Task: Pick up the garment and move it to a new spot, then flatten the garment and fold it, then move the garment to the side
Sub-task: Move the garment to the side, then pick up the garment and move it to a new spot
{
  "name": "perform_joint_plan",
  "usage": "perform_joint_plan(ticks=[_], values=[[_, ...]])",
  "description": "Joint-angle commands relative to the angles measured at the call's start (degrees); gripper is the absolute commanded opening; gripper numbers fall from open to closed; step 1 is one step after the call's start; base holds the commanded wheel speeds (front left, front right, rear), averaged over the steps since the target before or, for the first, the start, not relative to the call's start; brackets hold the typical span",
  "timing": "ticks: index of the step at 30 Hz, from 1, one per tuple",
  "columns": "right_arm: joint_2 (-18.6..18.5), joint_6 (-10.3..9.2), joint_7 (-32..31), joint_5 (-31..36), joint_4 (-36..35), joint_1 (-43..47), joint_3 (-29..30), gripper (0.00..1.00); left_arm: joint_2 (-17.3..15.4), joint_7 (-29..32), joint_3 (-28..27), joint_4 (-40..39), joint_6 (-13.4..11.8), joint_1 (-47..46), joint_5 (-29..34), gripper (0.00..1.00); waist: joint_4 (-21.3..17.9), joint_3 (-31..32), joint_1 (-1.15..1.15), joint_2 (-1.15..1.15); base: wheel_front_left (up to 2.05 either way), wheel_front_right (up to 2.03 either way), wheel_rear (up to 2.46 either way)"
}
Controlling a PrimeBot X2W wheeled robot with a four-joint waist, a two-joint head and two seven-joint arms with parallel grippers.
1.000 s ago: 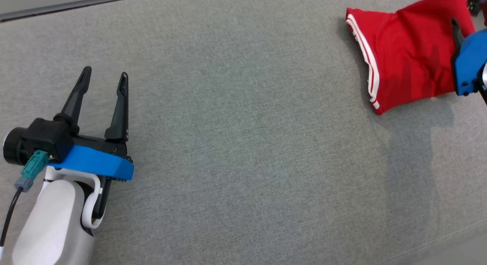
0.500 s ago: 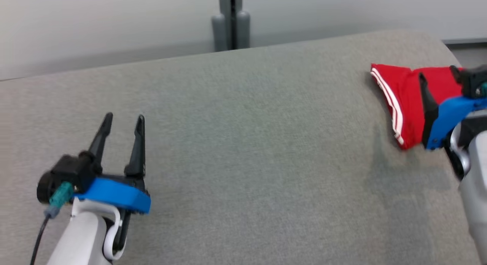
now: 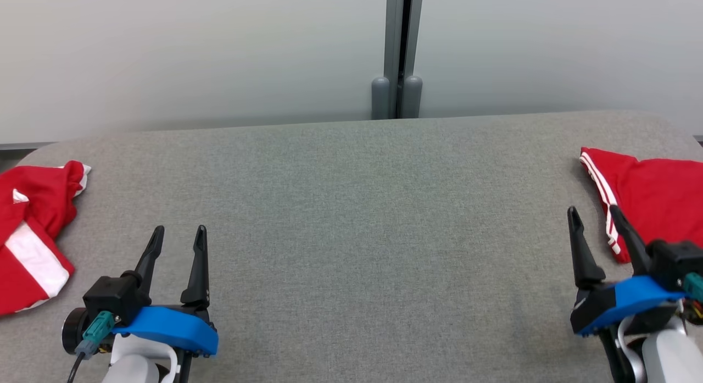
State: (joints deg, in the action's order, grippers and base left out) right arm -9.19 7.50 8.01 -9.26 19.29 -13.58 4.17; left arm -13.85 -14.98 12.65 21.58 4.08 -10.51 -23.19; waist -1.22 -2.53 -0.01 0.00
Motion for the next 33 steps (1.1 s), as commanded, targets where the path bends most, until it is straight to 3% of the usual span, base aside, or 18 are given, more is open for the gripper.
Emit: perform_joint_plan(ticks=[1, 9, 21, 28, 33], values=[[1.0, -0.01, -0.6, 0.5, -2.4, 2.8, 0.7, 1.0, 0.3, -0.2, -0.3, -0.1, 0.0, 0.6, 0.3, 1.0, 0.3, 0.4, 0.01, 0.0, 0.0, 0.0, 0.0], [4.9, -0.01, -2.7, 1.3, -11.1, 10.4, 1.7, 1.0, 0.9, -0.3, -2.1, 0.0, 0.2, 2.4, 0.8, 1.0, 0.4, 1.6, 0.01, 0.0, 0.0, 0.0, 0.0], [5.9, -0.01, -3.4, 1.2, -12.6, 10.9, 1.5, 1.0, 1.6, -0.3, -3.4, 0.0, 0.6, 2.2, 2.0, 1.0, -0.2, 1.0, 0.01, 0.0, 0.0, 0.0, 0.0], [6.1, -0.01, -3.6, 1.4, -12.8, 10.9, 2.0, 1.0, 1.8, -0.3, -3.3, 0.1, 1.1, 1.8, 2.5, 1.0, 2.0, 0.8, 0.01, 0.0, 0.0, 0.0, 0.0], [6.1, -0.01, -3.3, 1.6, -12.6, 11.3, 2.1, 1.0, 1.9, -0.3, -3.6, 0.1, 1.3, 1.5, 2.8, 1.0, 6.5, 1.0, 0.01, 0.0, 0.0, 0.0, 0.0]])
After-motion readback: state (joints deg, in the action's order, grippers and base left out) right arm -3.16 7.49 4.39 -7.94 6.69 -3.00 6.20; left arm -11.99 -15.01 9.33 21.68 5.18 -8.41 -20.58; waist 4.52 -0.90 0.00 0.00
